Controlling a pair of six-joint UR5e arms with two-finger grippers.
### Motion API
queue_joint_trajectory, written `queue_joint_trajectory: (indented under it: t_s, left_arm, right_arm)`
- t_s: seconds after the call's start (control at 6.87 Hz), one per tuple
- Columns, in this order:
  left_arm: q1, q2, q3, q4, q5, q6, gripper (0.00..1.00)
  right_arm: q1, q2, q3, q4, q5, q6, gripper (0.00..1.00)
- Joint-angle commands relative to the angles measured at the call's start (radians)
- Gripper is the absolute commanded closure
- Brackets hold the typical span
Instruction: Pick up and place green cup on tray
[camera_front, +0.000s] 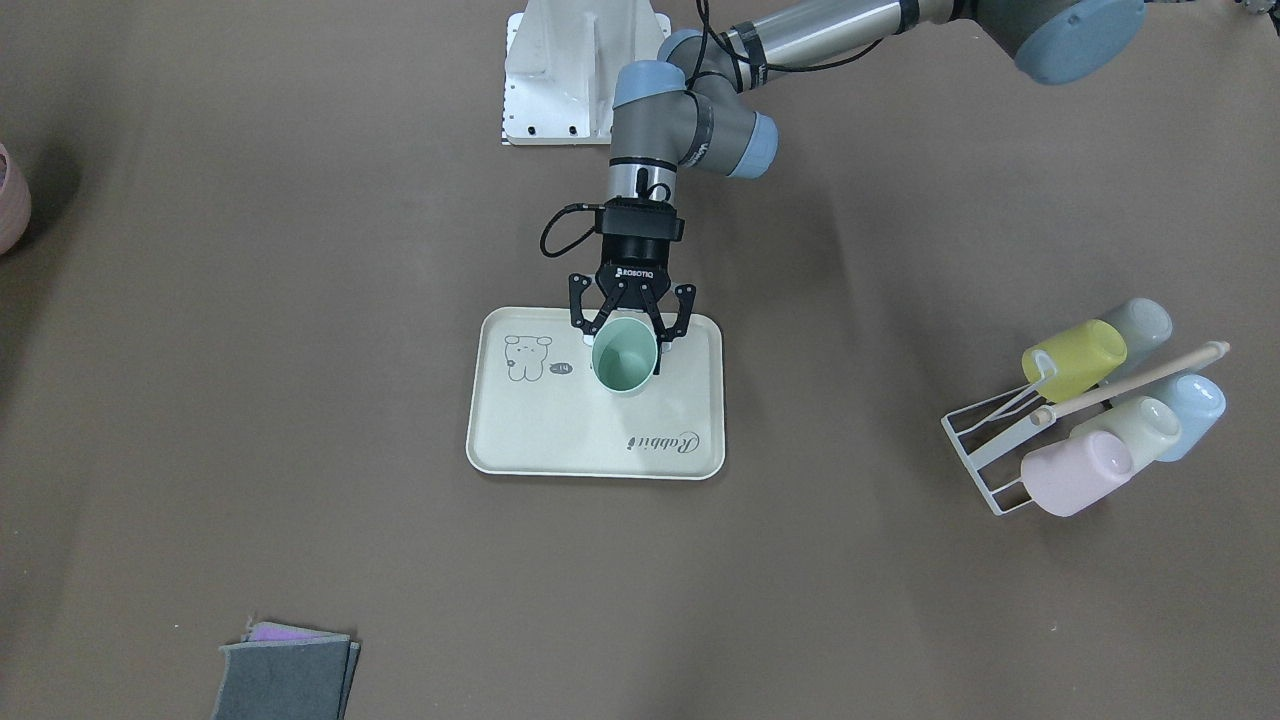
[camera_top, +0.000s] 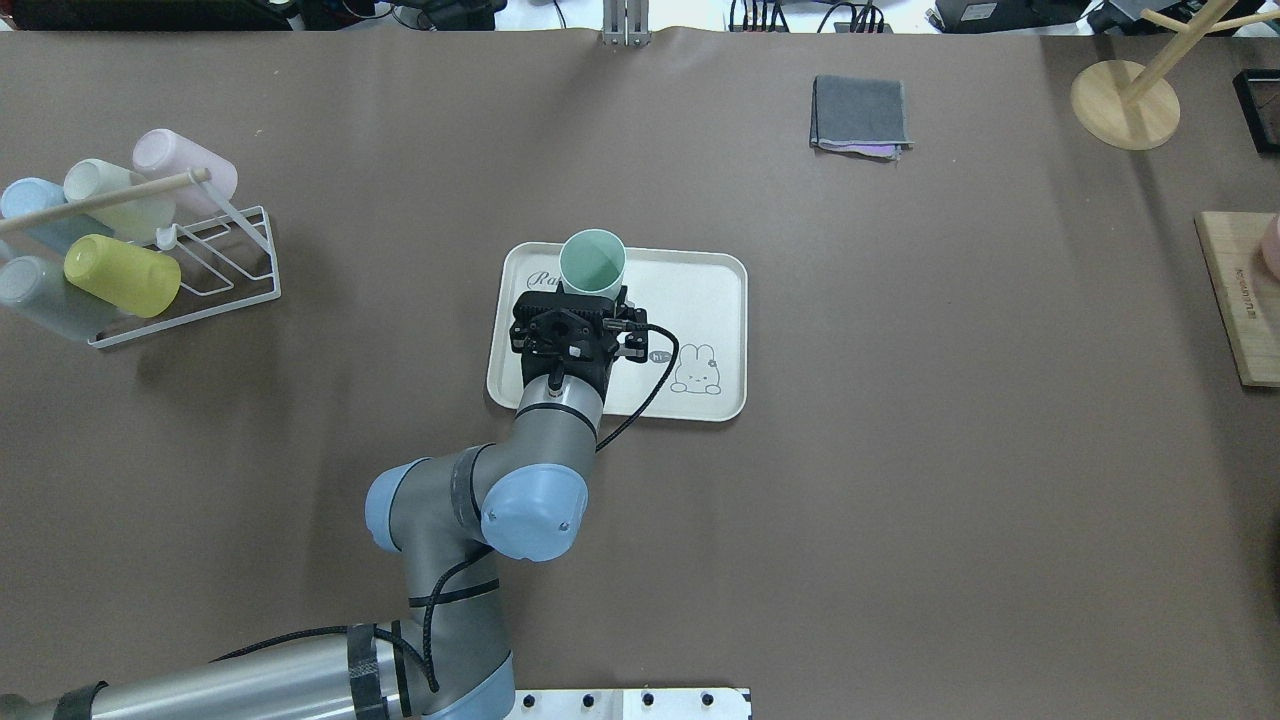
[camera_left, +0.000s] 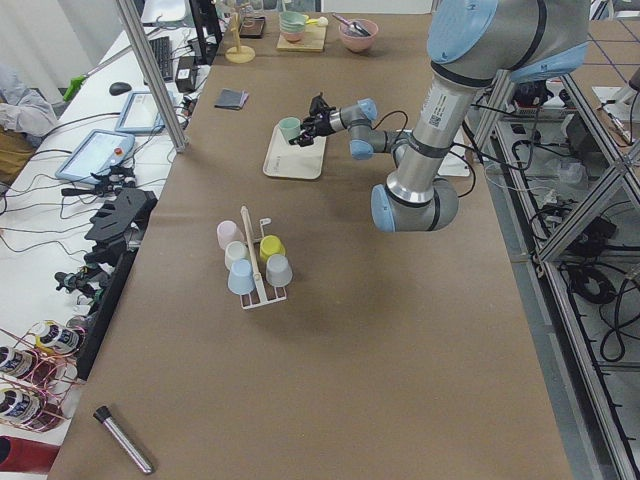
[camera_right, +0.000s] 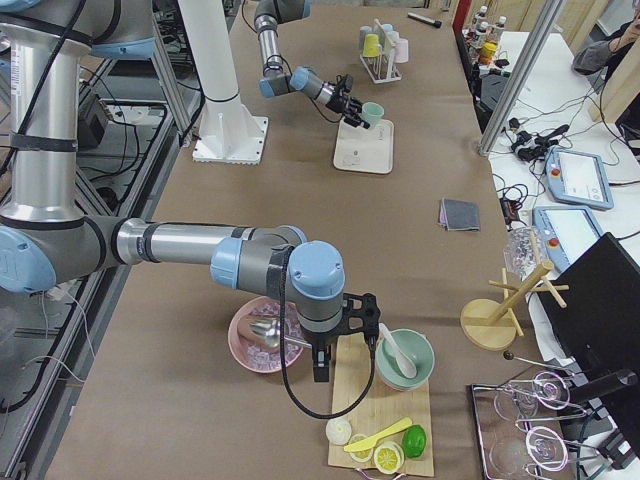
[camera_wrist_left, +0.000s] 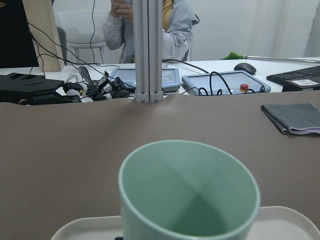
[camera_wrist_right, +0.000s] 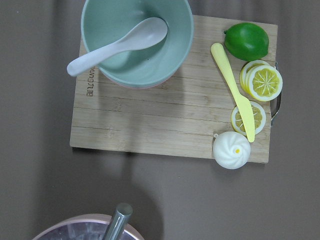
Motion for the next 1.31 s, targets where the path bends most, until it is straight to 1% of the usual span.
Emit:
queue_joint_trajectory:
  t_s: [0.0,0.15,0.29,0.44,0.58,0.73,0.87,1.02,1.16]
  left_arm:
    - [-0.001,-0.050,0.098,-0.006,0.003,-0.034,0.86]
    - [-0.001,-0.060,0.100,-0.006,0.003,-0.081,0.86]
    - [0.001,-0.070,0.115,-0.006,0.002,-0.086,0.86]
    - [0.001,-0.090,0.131,-0.006,0.002,-0.090,0.86]
    - [0.005,-0.106,0.160,-0.006,0.002,-0.090,0.85]
    - [0.018,-0.110,0.180,-0.004,0.002,-0.090,0.85]
    - [0.022,-0.110,0.185,-0.004,0.002,-0.091,0.85]
    - [0.025,-0.110,0.183,-0.004,0.003,-0.091,0.84]
    - [0.025,-0.110,0.177,-0.006,0.003,-0.091,0.80]
  right_arm:
    - [0.000,-0.005,-0.007,-0.001,0.002,0.003,0.00]
    - [-0.003,-0.005,-0.015,0.025,0.002,0.010,0.00]
    - [-0.015,0.003,-0.056,0.078,0.008,0.018,0.00]
    - [-0.044,0.026,-0.083,0.128,0.058,0.074,0.00]
    - [-0.095,0.031,-0.068,0.146,0.067,0.205,0.00]
    - [-0.133,0.031,-0.058,0.200,0.072,0.286,0.00]
    - [-0.185,0.038,-0.047,0.229,0.080,0.390,0.00]
    - [-0.208,0.038,-0.056,0.261,0.075,0.417,0.00]
    - [-0.212,0.037,-0.062,0.263,0.075,0.417,0.00]
